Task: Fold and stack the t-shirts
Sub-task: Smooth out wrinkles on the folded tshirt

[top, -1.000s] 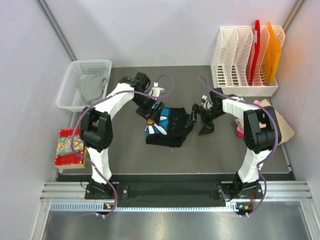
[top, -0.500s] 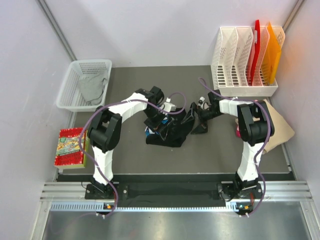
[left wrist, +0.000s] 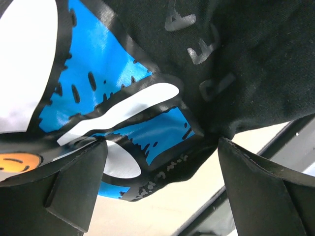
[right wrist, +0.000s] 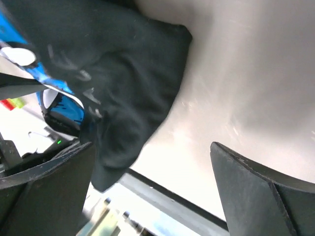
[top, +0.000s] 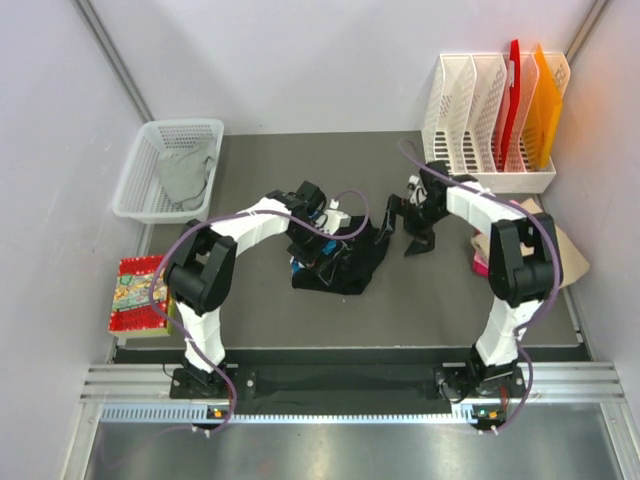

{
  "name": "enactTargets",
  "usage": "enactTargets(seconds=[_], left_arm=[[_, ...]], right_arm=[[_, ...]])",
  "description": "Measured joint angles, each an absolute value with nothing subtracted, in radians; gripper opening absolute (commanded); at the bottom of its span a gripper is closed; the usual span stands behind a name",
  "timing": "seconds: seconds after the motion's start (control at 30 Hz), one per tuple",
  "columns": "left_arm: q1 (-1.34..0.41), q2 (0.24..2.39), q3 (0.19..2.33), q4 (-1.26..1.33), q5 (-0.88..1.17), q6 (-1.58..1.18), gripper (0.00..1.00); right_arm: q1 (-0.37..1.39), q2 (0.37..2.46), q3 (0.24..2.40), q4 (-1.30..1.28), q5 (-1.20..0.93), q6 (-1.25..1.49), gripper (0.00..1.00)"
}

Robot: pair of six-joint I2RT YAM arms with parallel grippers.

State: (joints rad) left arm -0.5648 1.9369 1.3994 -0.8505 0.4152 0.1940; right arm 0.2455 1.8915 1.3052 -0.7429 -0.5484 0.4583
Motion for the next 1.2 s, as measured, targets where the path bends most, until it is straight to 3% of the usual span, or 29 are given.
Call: enactTargets(seconds=[0.13,0.3,0.57,0.73,1.2], left_arm=[[-0.564,1.890,1.330,-0.769,0.413,0.159,0.99],[-0.541,1.884,1.334,-0.767,0.429,0.130,0.99],[-0.394,1.838,1.574,-0.856,0.428,0.130,0.99],[-0.319,1.699,1.607,-0.850,0.398,0.130,0.99],[-0.293,1.661,1.505,-0.856,0.376,0.129,0.99]], right_arm=[[0.238,1.788,1.357,-0.833,-0.484,0.437,1.00],[0.239,1.713,1.384,-0.809,-0.560,0.469,1.00],[0.305,1.721,1.336,-0.690,-0.735,0.584,1.00],[0.395,1.763,1.328,-0.598,-0.839,0.640,1.00],[0.480,1.852,1.023,-0.463,-0.937,0.641,1.00]])
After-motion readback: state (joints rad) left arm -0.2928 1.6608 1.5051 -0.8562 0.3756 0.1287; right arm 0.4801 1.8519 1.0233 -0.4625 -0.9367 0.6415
